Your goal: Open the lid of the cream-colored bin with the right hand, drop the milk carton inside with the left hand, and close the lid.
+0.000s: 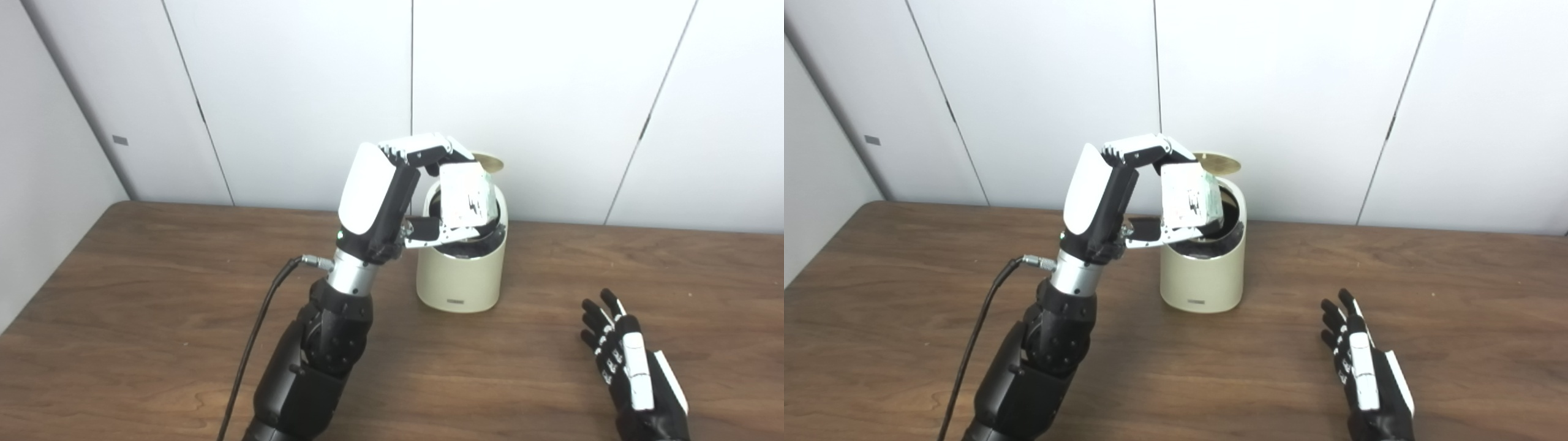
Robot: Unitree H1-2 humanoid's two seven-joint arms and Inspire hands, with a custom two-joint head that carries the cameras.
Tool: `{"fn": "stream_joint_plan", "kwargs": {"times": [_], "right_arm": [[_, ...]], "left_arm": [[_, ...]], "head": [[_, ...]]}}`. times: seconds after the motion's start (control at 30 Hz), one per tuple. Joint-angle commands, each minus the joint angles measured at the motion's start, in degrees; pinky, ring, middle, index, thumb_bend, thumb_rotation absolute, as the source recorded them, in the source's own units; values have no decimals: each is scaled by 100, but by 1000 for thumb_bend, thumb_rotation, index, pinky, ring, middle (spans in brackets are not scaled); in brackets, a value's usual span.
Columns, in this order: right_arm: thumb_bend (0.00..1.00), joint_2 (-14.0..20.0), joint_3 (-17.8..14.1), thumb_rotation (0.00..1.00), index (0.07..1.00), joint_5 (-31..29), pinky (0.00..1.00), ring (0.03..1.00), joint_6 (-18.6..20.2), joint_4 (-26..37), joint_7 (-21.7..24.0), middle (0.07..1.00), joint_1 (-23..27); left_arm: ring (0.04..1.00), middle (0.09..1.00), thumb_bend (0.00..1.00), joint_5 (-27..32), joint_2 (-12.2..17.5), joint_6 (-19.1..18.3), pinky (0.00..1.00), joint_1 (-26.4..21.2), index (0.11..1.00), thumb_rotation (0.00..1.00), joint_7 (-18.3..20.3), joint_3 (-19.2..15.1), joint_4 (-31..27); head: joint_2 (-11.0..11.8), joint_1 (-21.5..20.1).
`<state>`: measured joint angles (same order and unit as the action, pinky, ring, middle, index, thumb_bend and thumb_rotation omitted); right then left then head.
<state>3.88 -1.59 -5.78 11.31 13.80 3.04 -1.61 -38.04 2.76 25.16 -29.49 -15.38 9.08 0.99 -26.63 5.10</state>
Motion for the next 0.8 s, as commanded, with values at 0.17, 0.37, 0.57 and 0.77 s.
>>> {"fn": "stream_joint_plan", "kwargs": {"times": [0.17,0.37,0.57,0.77], "right_arm": [[546,-67,17,1000,986,-21,961,960,20,158,-16,934,73],[564,-87,13,1000,983,-29,958,956,1,159,-7,930,68],[566,-86,6,1000,988,-35,959,960,24,177,-15,932,85],[571,-103,16,1000,987,-25,952,956,12,149,-21,931,106]], "left_arm": [[434,505,478,145,3,168,386,-407,474,0,-212,-18,37],[437,509,478,173,113,172,383,-488,471,0,-398,103,156],[437,516,477,84,260,171,374,-648,471,0,-732,278,358],[437,517,476,154,487,176,369,-800,477,0,-1078,554,677]], "head": [[-28,-30],[-17,-70],[-38,-76],[-37,-109]]}}
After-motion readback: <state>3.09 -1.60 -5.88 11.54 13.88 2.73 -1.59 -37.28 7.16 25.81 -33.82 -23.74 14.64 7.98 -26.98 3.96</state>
